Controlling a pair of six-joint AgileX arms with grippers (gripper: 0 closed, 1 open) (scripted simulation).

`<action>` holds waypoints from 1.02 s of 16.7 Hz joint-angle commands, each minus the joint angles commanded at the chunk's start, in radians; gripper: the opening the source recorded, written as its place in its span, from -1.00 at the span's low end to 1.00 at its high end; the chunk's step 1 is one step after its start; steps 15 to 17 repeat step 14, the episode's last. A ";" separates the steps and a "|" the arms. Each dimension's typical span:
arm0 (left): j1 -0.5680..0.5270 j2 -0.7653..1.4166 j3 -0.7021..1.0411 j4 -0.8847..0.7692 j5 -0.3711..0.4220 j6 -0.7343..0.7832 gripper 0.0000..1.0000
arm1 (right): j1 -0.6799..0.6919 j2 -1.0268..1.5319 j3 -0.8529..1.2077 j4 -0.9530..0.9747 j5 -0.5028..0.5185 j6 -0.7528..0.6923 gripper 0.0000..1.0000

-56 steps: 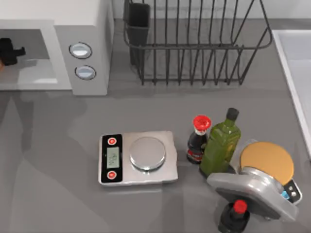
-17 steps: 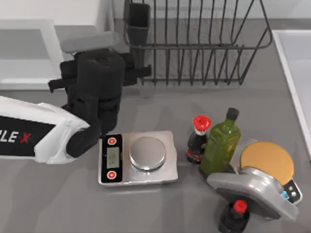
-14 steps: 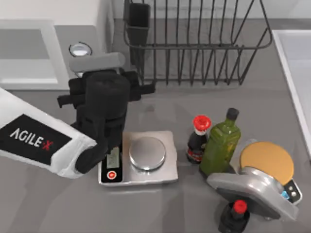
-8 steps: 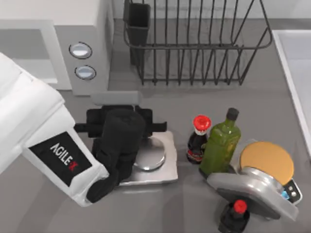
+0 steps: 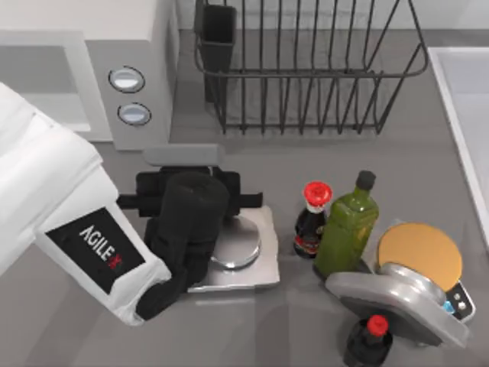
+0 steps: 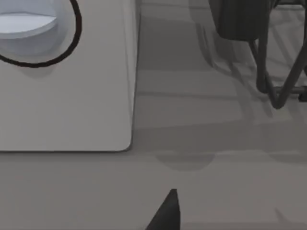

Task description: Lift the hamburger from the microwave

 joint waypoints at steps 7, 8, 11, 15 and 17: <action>0.000 0.000 0.000 0.000 0.000 0.000 0.81 | 0.000 0.000 0.000 0.000 0.000 0.000 1.00; 0.000 0.000 0.000 0.000 0.000 0.000 0.96 | 0.000 0.000 0.000 0.000 0.000 0.000 1.00; 0.000 0.000 0.000 0.000 0.000 0.000 1.00 | 0.000 0.000 0.000 0.000 0.000 0.000 1.00; 0.000 0.000 0.000 0.000 0.000 0.000 1.00 | 0.000 0.000 0.000 0.000 0.000 0.000 1.00; 0.000 0.000 0.000 0.000 0.000 0.000 1.00 | 0.000 0.000 0.000 0.000 0.000 0.000 1.00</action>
